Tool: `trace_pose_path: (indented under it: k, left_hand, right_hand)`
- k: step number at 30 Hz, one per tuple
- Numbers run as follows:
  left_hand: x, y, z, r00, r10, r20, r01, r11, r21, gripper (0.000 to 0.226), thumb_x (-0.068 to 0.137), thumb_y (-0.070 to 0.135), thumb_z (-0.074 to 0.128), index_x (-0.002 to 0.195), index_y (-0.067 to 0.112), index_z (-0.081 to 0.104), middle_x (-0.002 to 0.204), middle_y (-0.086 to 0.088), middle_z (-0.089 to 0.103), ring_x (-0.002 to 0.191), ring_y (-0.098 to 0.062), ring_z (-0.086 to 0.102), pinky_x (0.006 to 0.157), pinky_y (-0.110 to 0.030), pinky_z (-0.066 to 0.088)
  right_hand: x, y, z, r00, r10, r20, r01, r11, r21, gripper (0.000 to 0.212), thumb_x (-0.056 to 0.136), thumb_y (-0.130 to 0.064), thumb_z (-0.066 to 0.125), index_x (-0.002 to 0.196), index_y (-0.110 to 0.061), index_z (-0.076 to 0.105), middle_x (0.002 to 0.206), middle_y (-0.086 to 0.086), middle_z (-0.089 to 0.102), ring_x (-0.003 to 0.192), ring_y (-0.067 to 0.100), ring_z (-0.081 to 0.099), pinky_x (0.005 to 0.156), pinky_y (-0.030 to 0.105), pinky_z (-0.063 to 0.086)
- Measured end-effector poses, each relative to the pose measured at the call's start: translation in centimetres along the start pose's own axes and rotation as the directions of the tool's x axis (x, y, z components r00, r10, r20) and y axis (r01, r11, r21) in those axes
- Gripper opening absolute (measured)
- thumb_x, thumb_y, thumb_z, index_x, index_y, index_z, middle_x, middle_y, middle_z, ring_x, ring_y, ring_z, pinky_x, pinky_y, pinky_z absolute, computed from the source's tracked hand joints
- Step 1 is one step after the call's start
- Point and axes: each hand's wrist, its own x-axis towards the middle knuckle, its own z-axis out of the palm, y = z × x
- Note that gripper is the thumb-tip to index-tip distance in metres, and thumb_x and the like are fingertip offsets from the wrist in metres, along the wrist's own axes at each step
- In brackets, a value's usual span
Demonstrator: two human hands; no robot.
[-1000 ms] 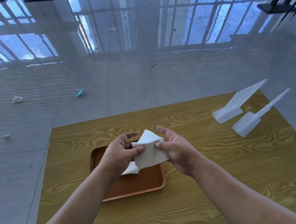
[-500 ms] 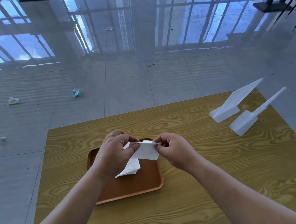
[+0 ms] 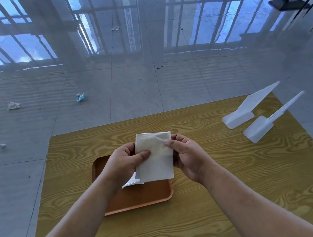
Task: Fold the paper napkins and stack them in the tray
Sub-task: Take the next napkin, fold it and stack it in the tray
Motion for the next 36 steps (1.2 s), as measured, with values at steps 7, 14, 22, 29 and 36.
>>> trace_pose_path:
  k: [7,14,22,29,36]
  left_hand:
    - [0.0,-0.4,0.3,0.997,-0.030,-0.069,0.030,1.000,-0.002,0.018,0.105,0.017,0.062,0.119,0.012,0.070,0.089,-0.008,0.079,0.069,-0.022,0.073,0.052,-0.032,0.060]
    - [-0.4,-0.3,-1.1,0.983,-0.126,0.135,0.151,0.970,-0.193,0.054,0.090,0.053,0.053,0.110,0.010,0.078,0.091,-0.019,0.071,0.073,-0.032,0.070,0.061,-0.036,0.058]
    - [1.0,-0.7,-1.0,0.999,-0.045,-0.008,0.045,0.999,0.000,0.013,0.090,0.006,0.078,0.086,0.018,0.081,0.083,-0.006,0.077,0.070,-0.018,0.075,0.058,-0.029,0.058]
    - [2.2,-1.1,-1.6,0.999,-0.018,-0.033,0.017,0.999,-0.028,0.036,0.088,-0.007,0.076,0.116,0.014,0.070,0.089,-0.005,0.075,0.076,-0.019,0.073,0.064,-0.029,0.061]
    - [2.5,-3.5,-5.1,0.984,0.005,-0.180,0.030,0.980,0.195,0.025,0.081,0.006,0.088,0.091,0.024,0.075,0.083,-0.005,0.080,0.073,-0.021,0.075,0.066,-0.035,0.062]
  right_hand:
    - [0.2,1.2,0.7,0.990,0.136,0.034,-0.134,0.989,-0.066,0.021,0.106,-0.018,0.057,0.115,-0.022,0.076,0.101,0.010,0.081,0.068,0.022,0.073,0.052,0.032,0.055]
    - [0.8,1.3,0.8,0.993,0.079,0.090,-0.075,0.996,-0.054,0.033,0.107,-0.011,0.053,0.095,-0.024,0.081,0.088,0.012,0.070,0.059,0.022,0.058,0.048,0.031,0.048]
    - [0.9,0.2,1.2,0.989,0.060,0.135,-0.047,0.994,-0.096,0.032,0.098,-0.028,0.050,0.105,-0.014,0.078,0.105,0.014,0.070,0.082,0.022,0.065,0.061,0.033,0.055]
    - [2.5,0.6,0.7,0.999,0.046,0.013,-0.041,0.967,-0.251,0.041,0.095,0.004,0.063,0.129,-0.018,0.061,0.101,0.011,0.075,0.069,0.016,0.072,0.054,0.032,0.057]
    - [5.7,3.6,2.9,1.000,0.025,-0.013,-0.028,0.923,-0.384,0.030,0.095,0.001,0.065,0.119,-0.017,0.063,0.102,0.013,0.072,0.076,0.014,0.072,0.061,0.029,0.060]
